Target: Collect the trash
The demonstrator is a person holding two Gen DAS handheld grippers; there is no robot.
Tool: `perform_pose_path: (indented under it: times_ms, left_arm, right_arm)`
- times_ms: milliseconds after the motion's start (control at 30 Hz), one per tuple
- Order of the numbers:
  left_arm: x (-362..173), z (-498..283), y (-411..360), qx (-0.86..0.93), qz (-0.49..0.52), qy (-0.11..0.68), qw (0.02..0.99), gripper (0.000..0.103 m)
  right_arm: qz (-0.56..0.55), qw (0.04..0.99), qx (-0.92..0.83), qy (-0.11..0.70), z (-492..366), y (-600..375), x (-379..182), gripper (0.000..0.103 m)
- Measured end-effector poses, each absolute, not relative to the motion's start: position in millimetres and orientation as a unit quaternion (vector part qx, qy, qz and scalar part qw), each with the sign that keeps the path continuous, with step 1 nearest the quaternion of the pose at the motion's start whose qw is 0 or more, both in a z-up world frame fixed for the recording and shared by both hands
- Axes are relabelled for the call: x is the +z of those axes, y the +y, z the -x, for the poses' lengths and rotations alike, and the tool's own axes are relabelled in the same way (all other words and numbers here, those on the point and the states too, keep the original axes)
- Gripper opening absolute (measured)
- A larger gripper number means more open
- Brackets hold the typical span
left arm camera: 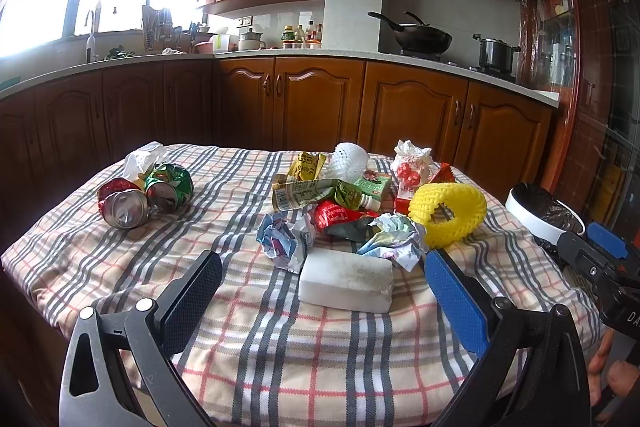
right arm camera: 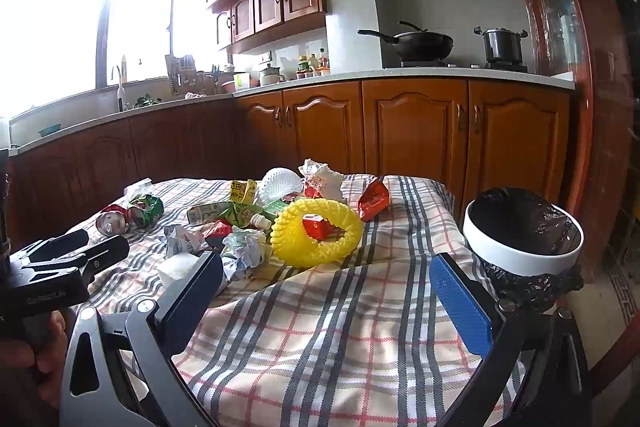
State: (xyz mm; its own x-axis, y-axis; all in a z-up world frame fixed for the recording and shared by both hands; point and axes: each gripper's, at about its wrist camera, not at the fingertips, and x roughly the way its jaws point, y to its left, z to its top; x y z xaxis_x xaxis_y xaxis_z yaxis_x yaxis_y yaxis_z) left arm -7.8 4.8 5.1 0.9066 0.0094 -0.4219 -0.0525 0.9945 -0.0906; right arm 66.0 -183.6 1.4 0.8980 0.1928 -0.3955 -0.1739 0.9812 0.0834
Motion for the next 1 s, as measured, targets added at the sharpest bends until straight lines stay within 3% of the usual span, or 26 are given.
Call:
perform_pose_path:
  times_ms: [667, 1000]
  left_arm:
    - [2.1, -2.6, 14.4, 0.019, 0.058, 0.226, 0.972, 0.102]
    - [-1.9, -32.5, 41.8, 0.026, 0.082, 0.266, 0.960, 0.102]
  right_arm:
    - [-0.030, 0.971, 0.105, 0.215, -72.2, -181.0, 0.1, 0.103]
    - [-0.066, 0.950, 0.154, 0.263, -98.7, -176.9, -4.4, 0.103]
